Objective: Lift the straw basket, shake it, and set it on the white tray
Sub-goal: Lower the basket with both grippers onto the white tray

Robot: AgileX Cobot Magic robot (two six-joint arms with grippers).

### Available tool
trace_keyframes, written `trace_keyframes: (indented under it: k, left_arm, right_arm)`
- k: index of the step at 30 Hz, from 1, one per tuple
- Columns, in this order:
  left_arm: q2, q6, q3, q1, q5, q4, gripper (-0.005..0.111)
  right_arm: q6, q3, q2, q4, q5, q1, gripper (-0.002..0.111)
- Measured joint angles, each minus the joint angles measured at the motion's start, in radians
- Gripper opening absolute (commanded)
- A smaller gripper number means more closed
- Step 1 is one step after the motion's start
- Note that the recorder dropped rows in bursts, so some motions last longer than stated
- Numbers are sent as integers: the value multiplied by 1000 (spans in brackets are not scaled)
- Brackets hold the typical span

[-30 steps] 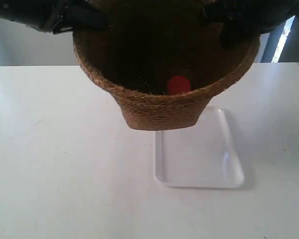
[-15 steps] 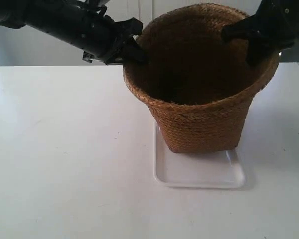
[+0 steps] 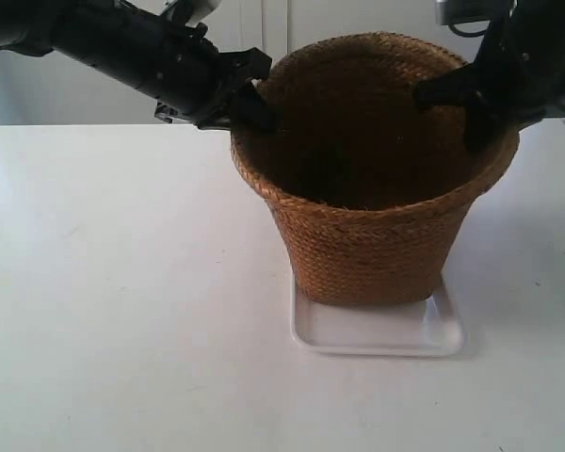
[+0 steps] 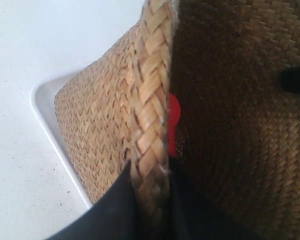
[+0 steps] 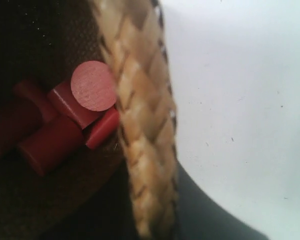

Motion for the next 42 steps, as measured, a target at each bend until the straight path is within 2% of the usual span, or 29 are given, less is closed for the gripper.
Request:
trace_keyframes:
  k: [10, 23, 26, 35, 42]
  left_arm:
    - [0, 0, -1, -2, -5, 0, 19]
    - [1, -16, -1, -48, -52, 0, 19]
    - [1, -18, -1, -48, -52, 0, 19]
    - [1, -22, -4, -48, -54, 0, 19]
    - [1, -16, -6, -48, -54, 0, 19]
  right_arm:
    - [19, 2, 0, -57, 0, 0, 0]
    - [19, 2, 0, -79, 2, 0, 1]
    - [19, 2, 0, -81, 2, 0, 9]
    - [19, 3, 2, -87, 11, 0, 58]
    - [17, 5, 2, -80, -38, 0, 75]
